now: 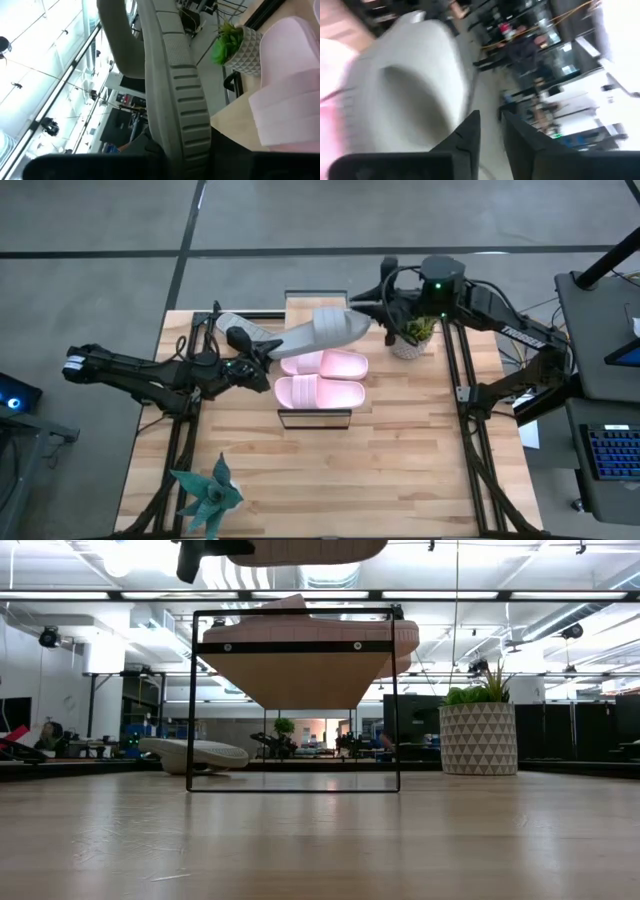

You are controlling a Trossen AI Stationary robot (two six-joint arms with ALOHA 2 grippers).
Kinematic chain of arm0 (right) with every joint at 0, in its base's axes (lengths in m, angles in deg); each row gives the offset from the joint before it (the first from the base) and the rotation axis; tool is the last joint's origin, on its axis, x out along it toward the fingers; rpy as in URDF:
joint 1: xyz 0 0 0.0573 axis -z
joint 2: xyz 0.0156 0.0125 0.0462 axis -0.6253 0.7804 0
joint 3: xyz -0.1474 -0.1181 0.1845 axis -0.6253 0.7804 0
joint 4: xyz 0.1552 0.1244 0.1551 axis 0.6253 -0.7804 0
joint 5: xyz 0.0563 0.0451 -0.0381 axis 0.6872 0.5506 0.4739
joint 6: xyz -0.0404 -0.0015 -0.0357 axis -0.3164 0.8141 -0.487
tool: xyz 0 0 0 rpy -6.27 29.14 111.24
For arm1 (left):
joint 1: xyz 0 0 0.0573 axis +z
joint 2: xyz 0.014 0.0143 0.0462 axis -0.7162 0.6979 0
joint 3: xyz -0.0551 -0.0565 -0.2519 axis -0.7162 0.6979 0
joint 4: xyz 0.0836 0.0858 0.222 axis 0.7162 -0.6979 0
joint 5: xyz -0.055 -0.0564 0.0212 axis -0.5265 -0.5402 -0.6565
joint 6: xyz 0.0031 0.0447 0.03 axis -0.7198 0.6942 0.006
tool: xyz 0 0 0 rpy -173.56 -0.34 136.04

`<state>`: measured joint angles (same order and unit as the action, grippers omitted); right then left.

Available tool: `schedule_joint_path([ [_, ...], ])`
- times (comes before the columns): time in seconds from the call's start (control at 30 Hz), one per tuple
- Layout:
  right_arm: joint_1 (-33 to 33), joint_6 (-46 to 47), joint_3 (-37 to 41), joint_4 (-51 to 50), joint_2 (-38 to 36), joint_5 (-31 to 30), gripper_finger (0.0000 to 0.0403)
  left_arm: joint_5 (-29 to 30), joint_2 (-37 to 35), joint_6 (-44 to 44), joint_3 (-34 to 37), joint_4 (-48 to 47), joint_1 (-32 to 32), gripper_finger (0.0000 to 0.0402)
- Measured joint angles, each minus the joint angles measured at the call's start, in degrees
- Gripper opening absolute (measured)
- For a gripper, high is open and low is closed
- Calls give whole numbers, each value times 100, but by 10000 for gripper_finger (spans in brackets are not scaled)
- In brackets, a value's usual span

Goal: Pick and place slides into the shelf
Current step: Put the bottom gray slipper on the shelf

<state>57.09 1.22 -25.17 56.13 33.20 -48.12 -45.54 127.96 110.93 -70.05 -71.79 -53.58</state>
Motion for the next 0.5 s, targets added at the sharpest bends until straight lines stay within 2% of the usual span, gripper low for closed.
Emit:
schedule_joint_path([
  [0.23,-17,438,-487,-1381,7,48,120,137,0,113,0,10,2,32],
  [0.5,-170,474,-617,-1891,10,54,176,207,3,109,0,128,0,32],
])
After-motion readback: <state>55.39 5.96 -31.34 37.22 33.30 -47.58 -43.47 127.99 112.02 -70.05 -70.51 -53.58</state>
